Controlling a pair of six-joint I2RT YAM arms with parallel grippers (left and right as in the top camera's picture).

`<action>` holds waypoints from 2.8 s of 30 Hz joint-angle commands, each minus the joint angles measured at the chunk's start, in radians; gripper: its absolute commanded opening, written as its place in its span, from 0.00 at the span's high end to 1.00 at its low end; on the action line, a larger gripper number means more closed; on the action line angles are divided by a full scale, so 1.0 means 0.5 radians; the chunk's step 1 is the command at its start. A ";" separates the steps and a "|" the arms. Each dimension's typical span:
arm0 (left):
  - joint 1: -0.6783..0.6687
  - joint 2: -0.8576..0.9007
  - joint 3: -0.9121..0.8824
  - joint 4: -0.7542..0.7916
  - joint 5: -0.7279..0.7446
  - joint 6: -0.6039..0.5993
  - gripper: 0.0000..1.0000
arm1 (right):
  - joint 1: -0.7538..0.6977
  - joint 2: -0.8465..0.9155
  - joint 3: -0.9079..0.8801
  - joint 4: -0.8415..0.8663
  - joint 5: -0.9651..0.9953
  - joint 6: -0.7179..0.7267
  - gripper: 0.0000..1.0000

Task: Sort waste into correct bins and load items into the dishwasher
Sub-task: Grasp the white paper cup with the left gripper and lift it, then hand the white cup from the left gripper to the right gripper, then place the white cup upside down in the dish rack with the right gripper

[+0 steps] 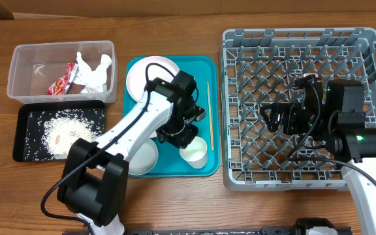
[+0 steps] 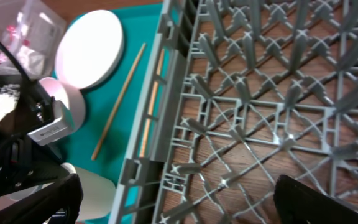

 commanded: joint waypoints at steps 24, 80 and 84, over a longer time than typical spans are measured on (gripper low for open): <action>0.777 0.002 0.497 -0.016 2.419 0.503 0.96 | 0.406 0.558 0.053 1.570 -1.461 0.586 0.04; 0.764 0.002 0.497 -0.078 2.364 0.503 0.76 | 0.593 0.568 0.053 2.062 -1.467 0.698 0.45; 0.766 0.002 0.497 -0.063 2.357 0.503 0.51 | 0.550 0.568 0.053 2.062 -1.467 0.745 0.46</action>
